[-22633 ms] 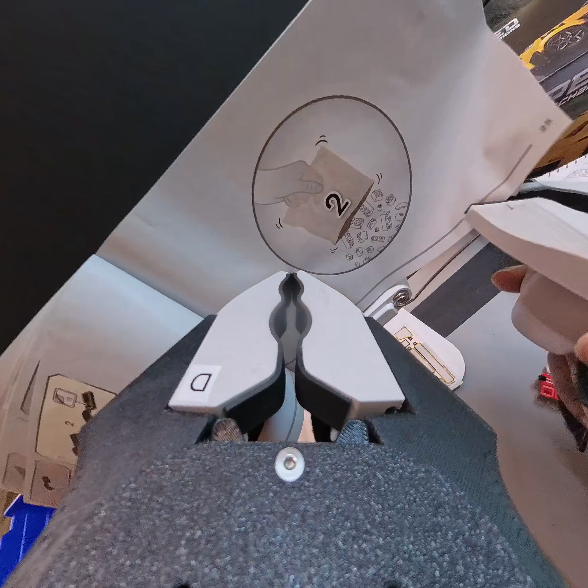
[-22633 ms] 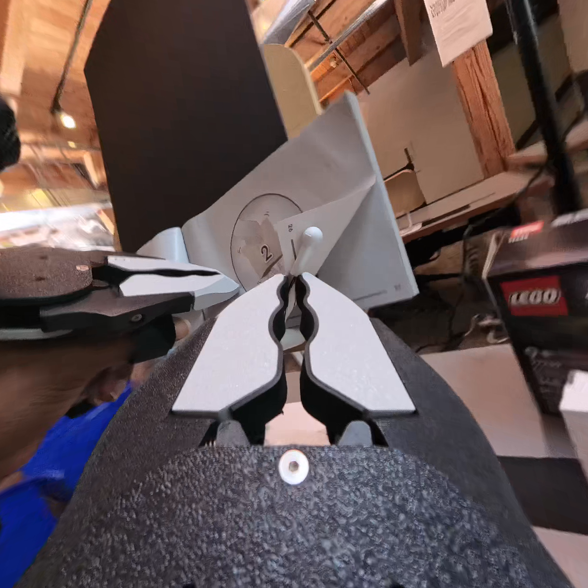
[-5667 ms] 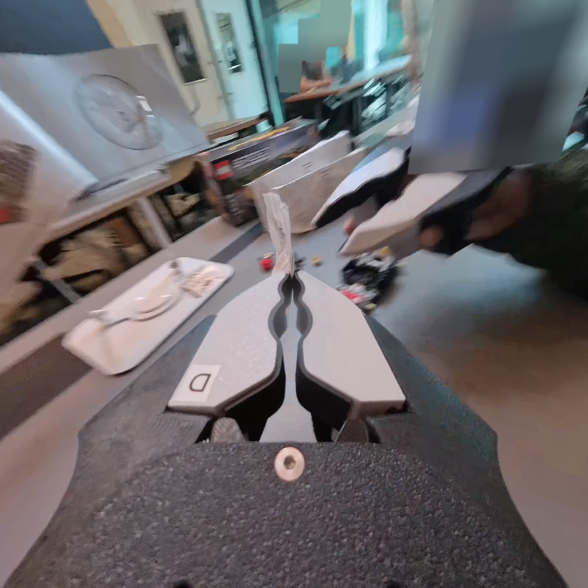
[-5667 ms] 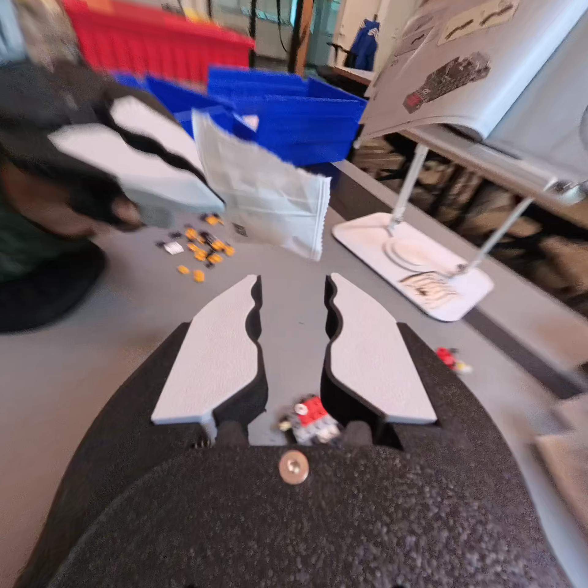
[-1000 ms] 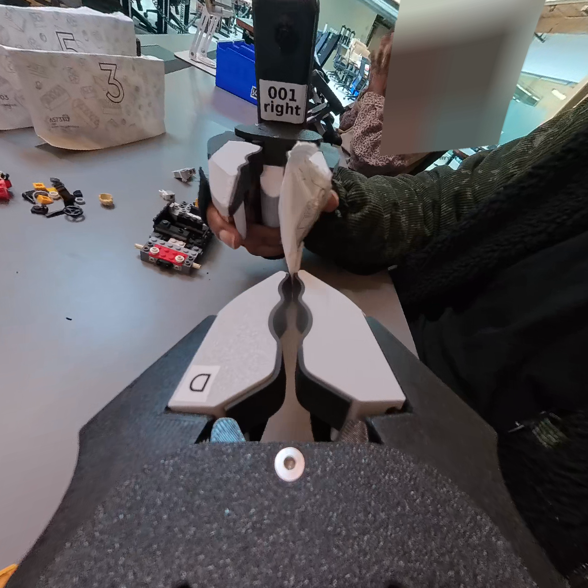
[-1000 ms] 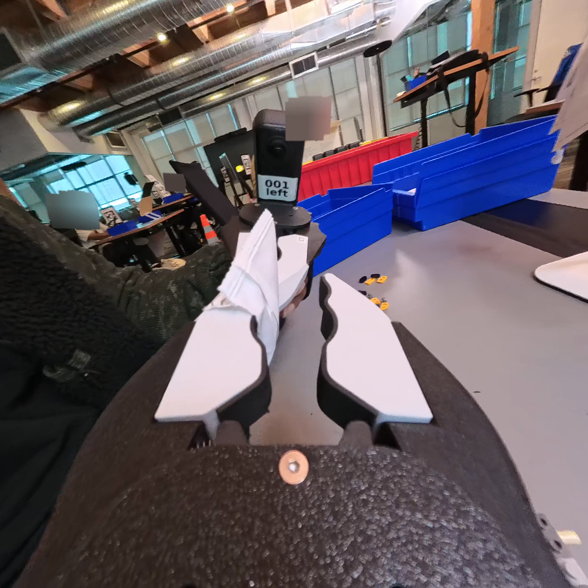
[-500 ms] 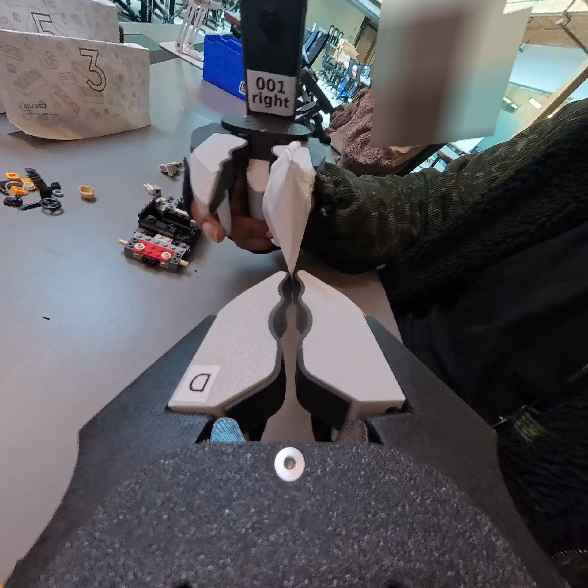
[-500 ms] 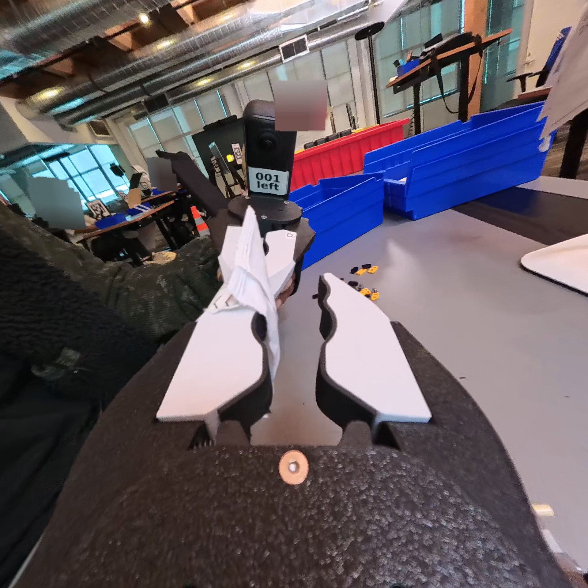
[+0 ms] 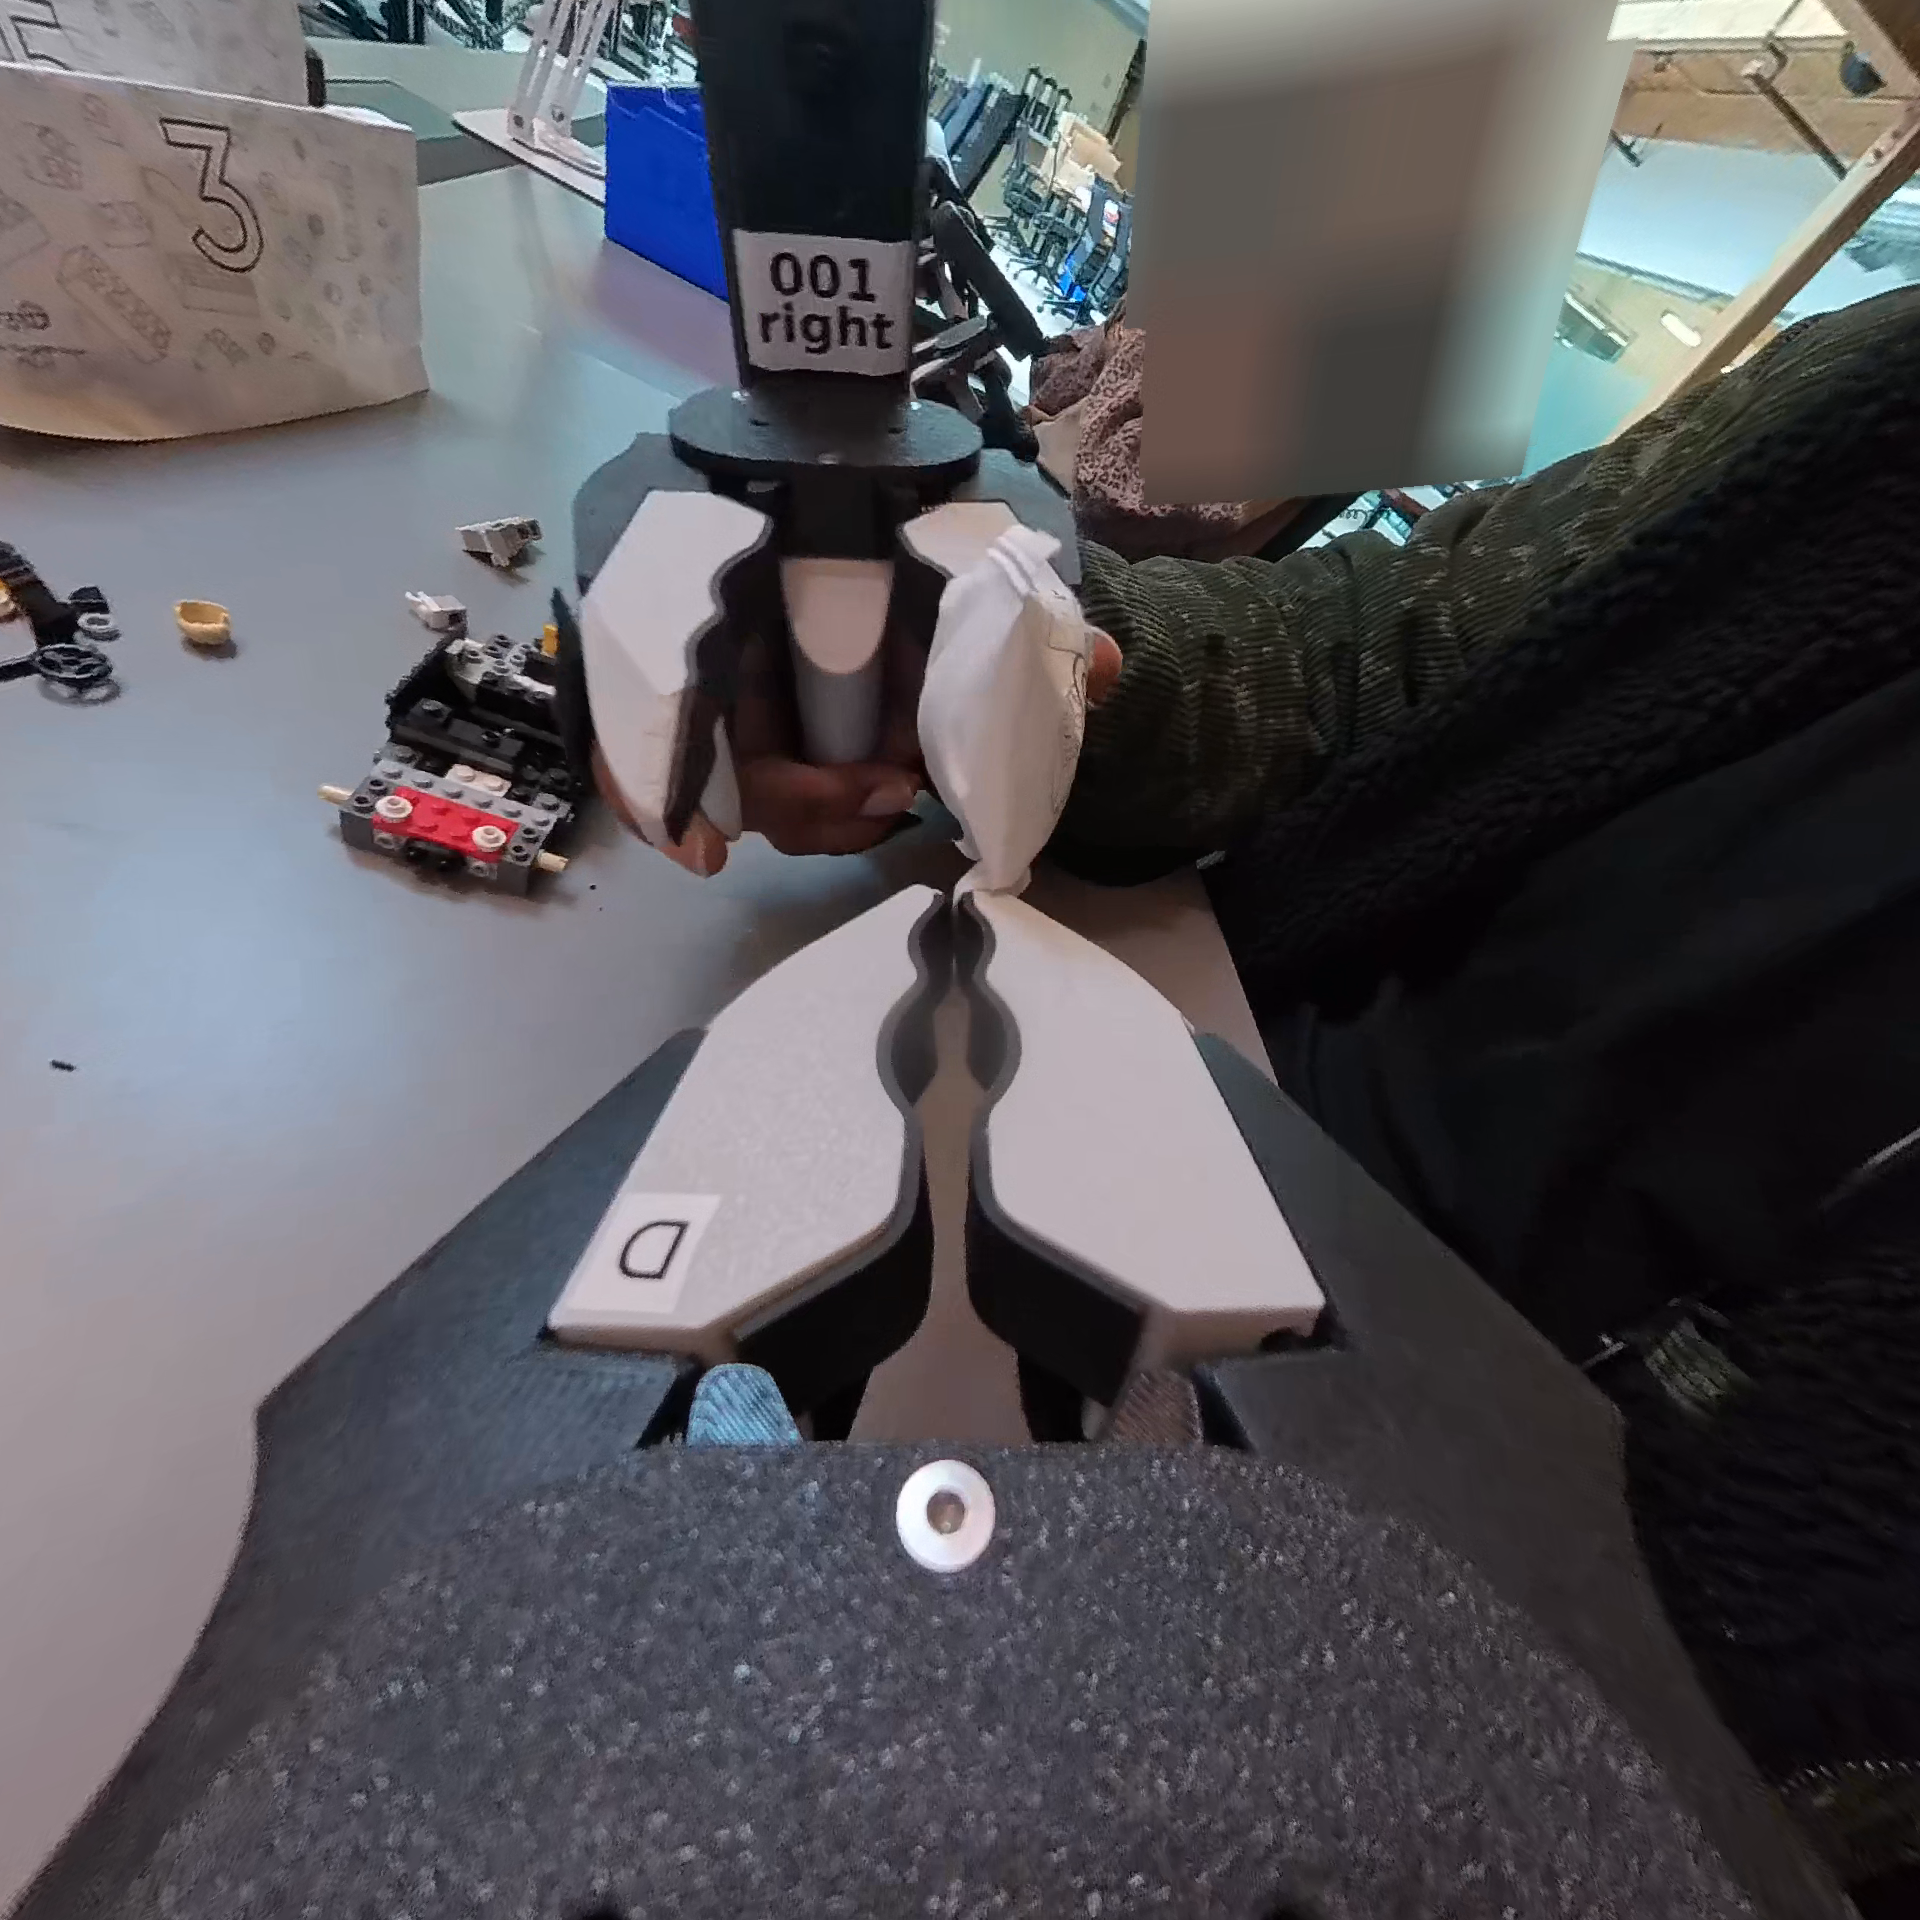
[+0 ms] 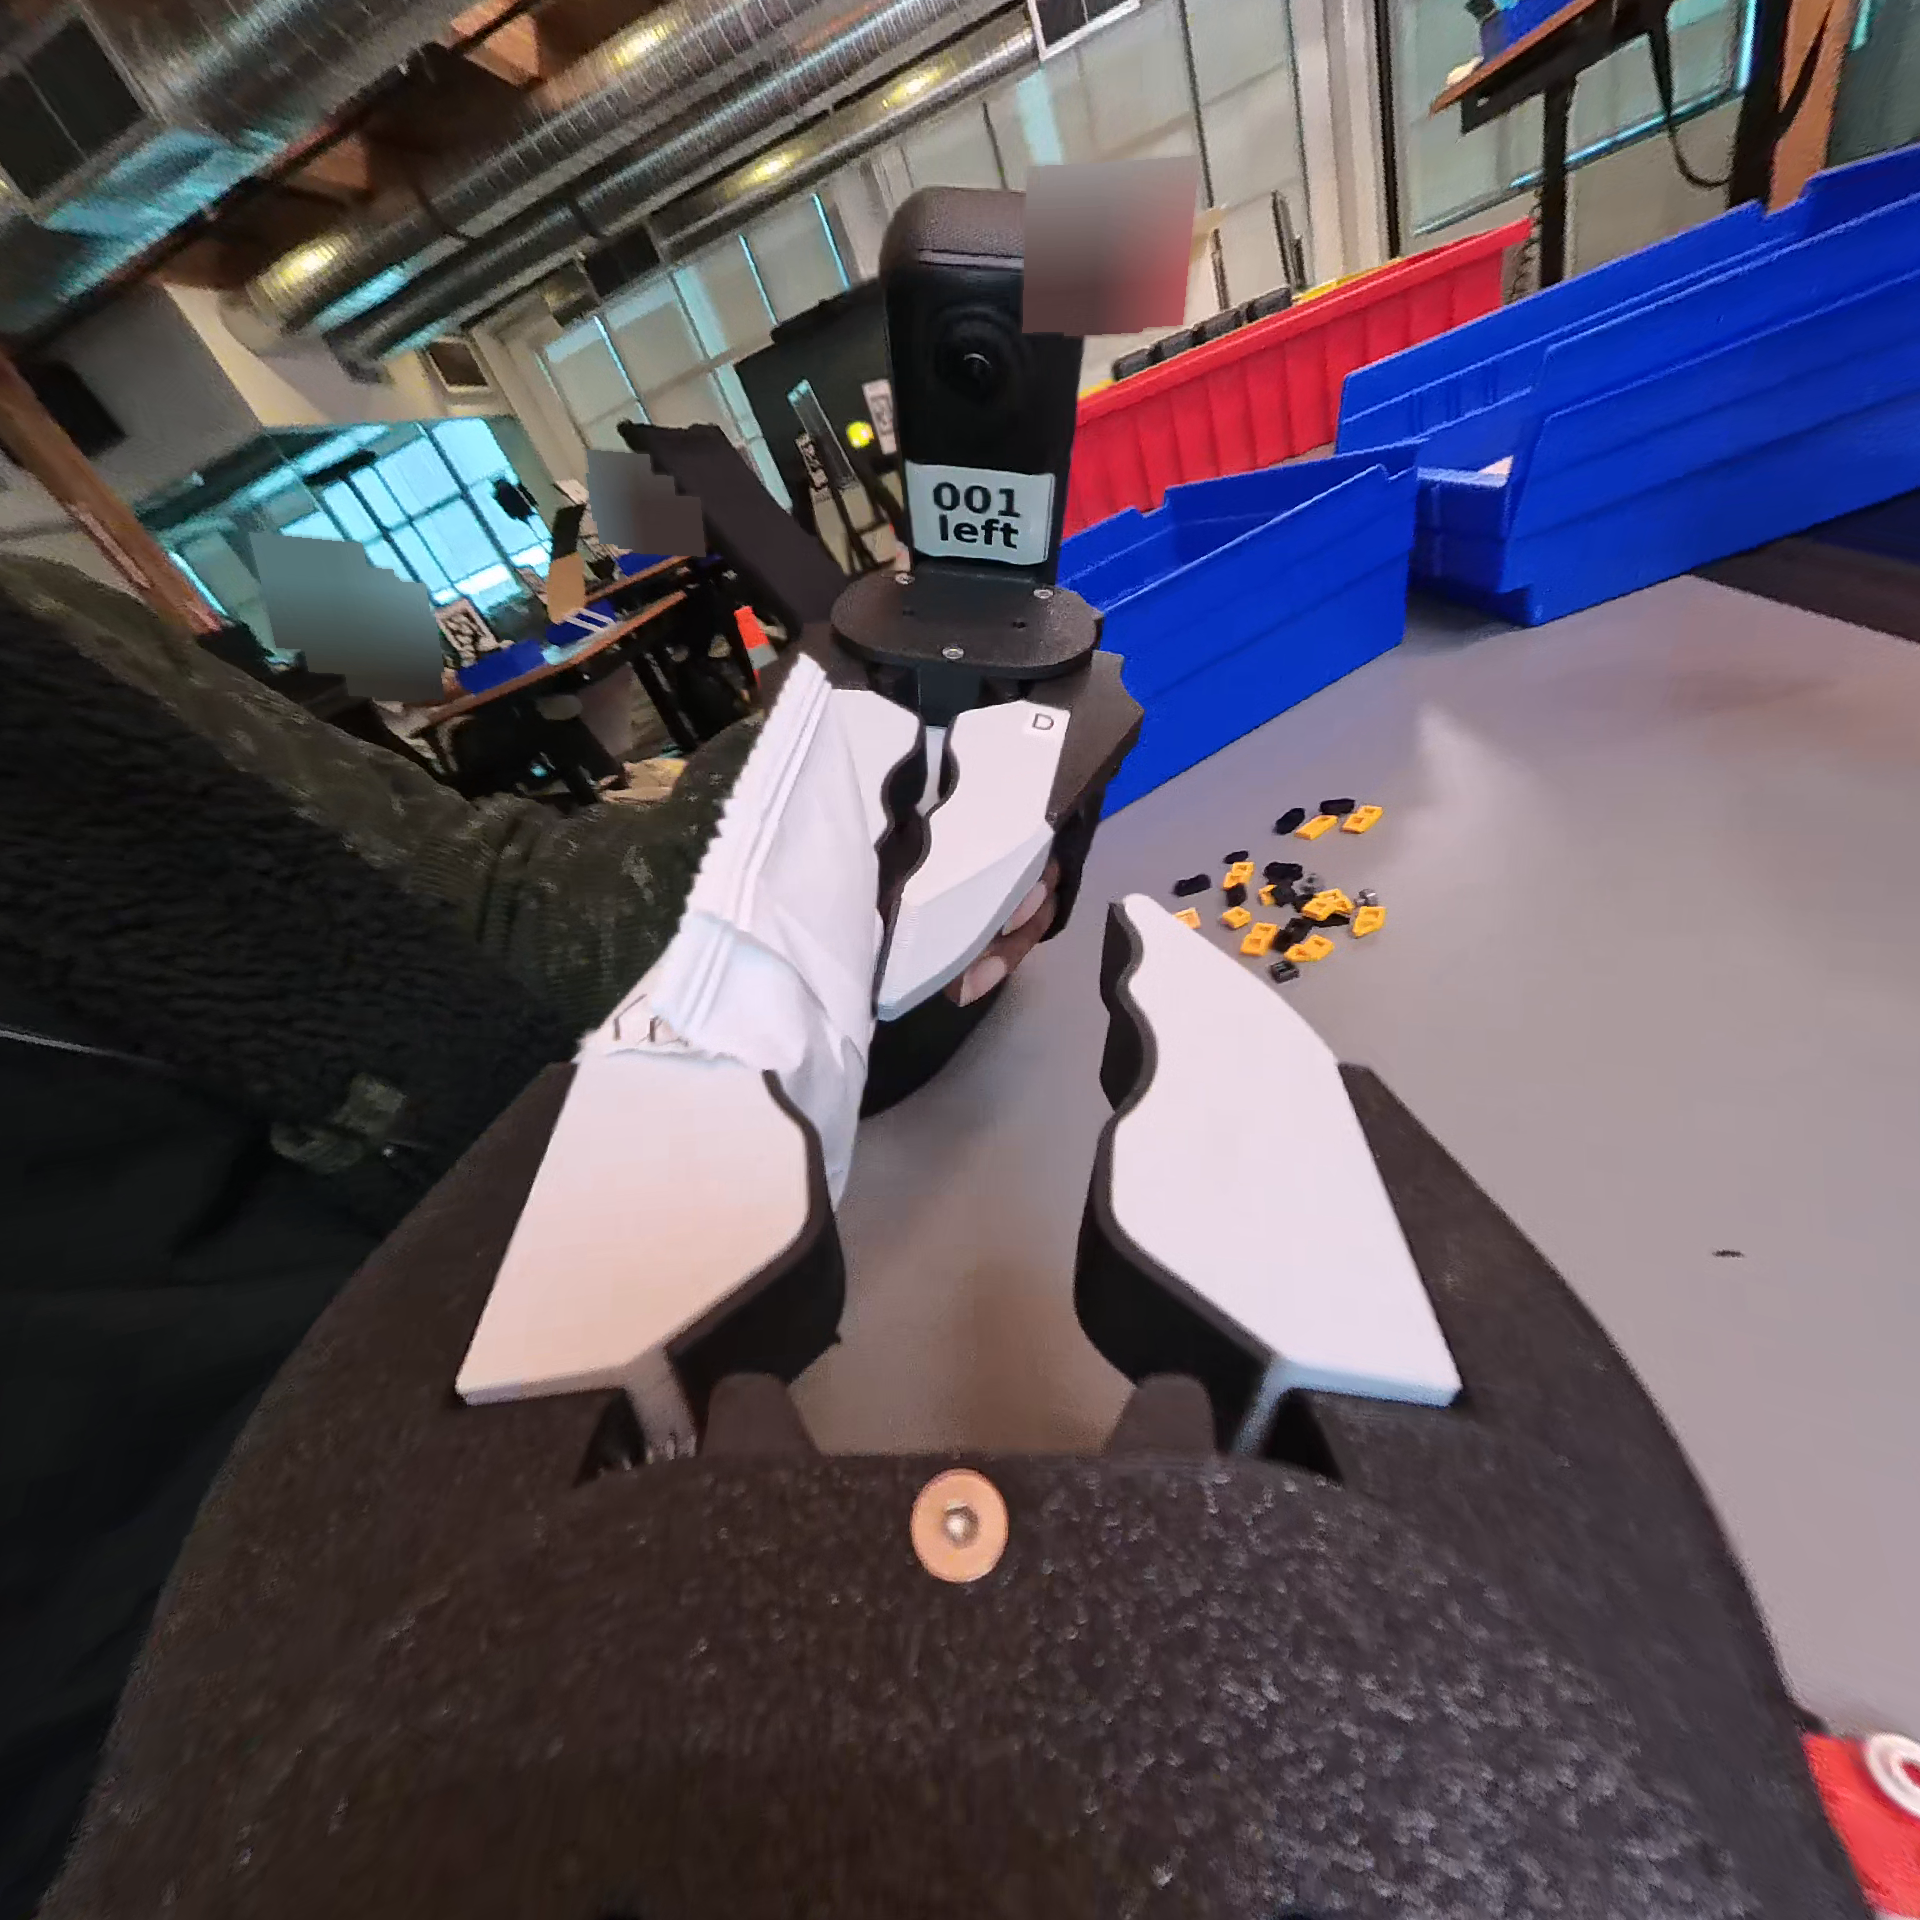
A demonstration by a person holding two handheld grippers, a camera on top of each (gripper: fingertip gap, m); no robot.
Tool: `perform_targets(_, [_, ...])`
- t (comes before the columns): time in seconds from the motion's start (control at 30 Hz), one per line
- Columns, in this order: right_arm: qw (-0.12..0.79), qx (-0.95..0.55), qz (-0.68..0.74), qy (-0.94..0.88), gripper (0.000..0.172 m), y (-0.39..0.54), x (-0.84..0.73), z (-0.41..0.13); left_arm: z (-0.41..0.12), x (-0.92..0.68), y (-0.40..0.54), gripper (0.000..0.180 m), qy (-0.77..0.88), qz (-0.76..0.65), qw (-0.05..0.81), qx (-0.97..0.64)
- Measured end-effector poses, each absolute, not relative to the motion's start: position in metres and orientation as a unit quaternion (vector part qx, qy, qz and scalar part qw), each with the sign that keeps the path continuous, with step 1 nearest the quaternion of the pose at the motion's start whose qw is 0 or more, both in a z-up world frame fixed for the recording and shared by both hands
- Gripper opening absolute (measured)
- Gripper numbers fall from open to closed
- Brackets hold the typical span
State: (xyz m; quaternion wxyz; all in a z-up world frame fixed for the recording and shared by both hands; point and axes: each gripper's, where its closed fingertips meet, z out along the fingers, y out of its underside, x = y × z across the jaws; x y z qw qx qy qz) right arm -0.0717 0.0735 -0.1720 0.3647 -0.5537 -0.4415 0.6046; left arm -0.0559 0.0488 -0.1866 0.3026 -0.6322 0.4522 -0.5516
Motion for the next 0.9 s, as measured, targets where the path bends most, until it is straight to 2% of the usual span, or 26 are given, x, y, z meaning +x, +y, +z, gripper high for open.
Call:
perform_targets(0.13, [0.342,-0.553,0.642,-0.407,0.057,0.078,-0.068,-0.166,-0.182,-0.059,0.051,0.000,0.445,-0.557,0.311,-0.628])
perform_targets(0.33, [0.377,-0.597,0.580,-0.407,0.046,0.099,-0.061,-0.177,-0.181,-0.067,0.066,0.000,0.428,-0.533,0.342,-0.645])
perform_targets(0.57, [0.368,-0.606,0.554,-0.436,0.046,0.093,-0.066,-0.187,-0.176,-0.070,0.073,0.000,0.408,-0.532,0.359,-0.649])
perform_targets(0.77, [0.375,-0.621,0.523,-0.448,0.075,0.094,-0.070,-0.193,-0.176,-0.066,0.066,0.000,0.419,-0.543,0.346,-0.640])
perform_targets(0.9, [0.358,-0.625,0.548,-0.425,0.077,0.097,-0.069,-0.192,-0.173,-0.067,0.068,0.000,0.412,-0.544,0.355,-0.639])
